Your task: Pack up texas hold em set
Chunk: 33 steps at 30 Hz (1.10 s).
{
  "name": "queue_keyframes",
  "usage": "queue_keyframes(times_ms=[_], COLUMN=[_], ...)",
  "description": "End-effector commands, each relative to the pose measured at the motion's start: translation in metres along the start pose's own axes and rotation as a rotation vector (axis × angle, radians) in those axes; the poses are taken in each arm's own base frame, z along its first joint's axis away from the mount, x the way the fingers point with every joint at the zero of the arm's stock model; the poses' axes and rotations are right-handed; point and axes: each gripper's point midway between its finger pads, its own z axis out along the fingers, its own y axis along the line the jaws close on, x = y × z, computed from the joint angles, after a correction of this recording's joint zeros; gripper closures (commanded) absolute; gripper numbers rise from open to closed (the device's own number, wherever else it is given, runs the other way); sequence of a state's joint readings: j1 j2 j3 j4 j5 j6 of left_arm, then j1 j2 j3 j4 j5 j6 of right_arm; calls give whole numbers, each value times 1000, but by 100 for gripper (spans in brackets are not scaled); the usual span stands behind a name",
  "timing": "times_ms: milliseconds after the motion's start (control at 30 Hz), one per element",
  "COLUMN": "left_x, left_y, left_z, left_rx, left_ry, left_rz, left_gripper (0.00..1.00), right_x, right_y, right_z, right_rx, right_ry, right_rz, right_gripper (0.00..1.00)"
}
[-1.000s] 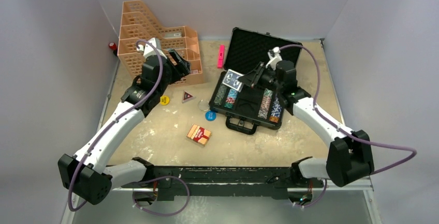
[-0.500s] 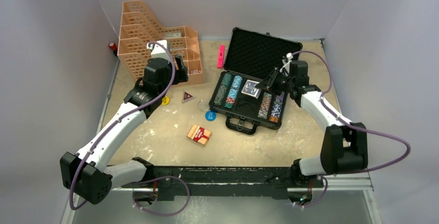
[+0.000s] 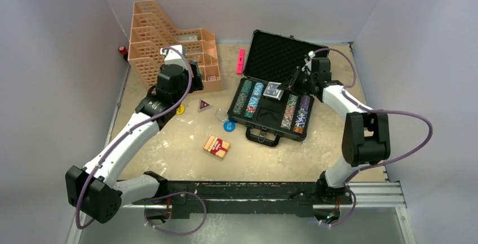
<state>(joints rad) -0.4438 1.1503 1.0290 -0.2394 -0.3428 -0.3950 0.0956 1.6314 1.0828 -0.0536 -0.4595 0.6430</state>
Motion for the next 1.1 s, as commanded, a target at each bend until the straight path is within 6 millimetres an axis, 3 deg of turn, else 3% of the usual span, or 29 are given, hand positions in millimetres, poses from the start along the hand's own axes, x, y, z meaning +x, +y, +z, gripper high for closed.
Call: queue_keyframes(times_ms=[0,233,433,567,800,933,1067], left_x=[-18,-14,-15,-15,-16,-17,-17], left_y=[4,5,8,9,10,11,12], left_z=[-3,0,-1,-1,-3,-3,-4], left_rx=[-11,-22,-36,-39,-44,-46,-50], left_ry=[-72,-55,-60,-61,-65,-67,-67], left_rz=[5,11,15,16,14,13,13], left_gripper=[33,33,33,33,33,33,33], right_x=[-14,1,9,2,-22,-40,-46], right_y=[10,7,2,0,-9,-25,-31], right_z=[-4,1,13,14,-1,-12,-18], right_rx=[-36,-69,-87,-61,70,199,251], right_ry=[-28,38,97,82,-27,-116,-147], right_rz=[-42,-33,-18,-23,-70,-102,-120], right_gripper=[95,94,86,74,42,37,37])
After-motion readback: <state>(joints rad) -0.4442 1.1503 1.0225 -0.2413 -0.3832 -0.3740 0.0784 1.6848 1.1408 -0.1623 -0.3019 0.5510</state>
